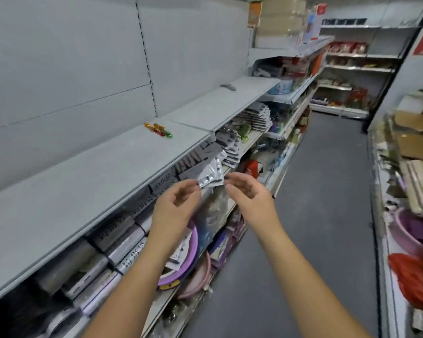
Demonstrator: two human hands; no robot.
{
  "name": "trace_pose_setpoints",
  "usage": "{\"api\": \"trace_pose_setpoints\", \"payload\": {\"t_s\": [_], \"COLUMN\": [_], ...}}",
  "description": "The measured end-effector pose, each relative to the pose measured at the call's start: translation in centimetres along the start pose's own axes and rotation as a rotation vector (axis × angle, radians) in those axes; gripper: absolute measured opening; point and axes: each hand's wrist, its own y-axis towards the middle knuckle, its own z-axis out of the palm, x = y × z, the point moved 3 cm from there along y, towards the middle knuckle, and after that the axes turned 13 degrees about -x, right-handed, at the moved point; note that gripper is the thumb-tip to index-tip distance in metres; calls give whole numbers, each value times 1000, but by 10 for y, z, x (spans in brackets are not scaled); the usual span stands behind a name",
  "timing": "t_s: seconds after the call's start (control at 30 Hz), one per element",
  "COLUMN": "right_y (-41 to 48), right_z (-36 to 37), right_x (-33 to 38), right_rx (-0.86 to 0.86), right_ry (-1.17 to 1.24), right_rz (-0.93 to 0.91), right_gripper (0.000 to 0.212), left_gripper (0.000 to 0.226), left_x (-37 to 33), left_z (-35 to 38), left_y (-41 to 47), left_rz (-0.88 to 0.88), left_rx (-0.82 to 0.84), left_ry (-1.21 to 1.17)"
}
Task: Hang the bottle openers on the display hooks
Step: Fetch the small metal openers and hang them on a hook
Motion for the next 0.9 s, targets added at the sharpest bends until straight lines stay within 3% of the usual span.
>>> {"api": "trace_pose_setpoints", "payload": {"t_s": [0.43, 0.7, 0.9], "right_y": [265, 385, 425], "right_z": [105, 200, 254], "right_x": [-17, -39, -45], "right_rx": [233, 596, 812], "right_ry": [35, -9, -207], "right_rz": [1, -85, -132], "right_gripper": [21, 21, 22], "left_gripper": [31, 26, 33], "left_x": [12, 28, 45], "left_z": [55, 43, 34], "left_y": [223, 306, 332], "left_rz": [-35, -86, -291], "left_rx": [-292, -603, -650], "left_ry": [119, 361, 644]}}
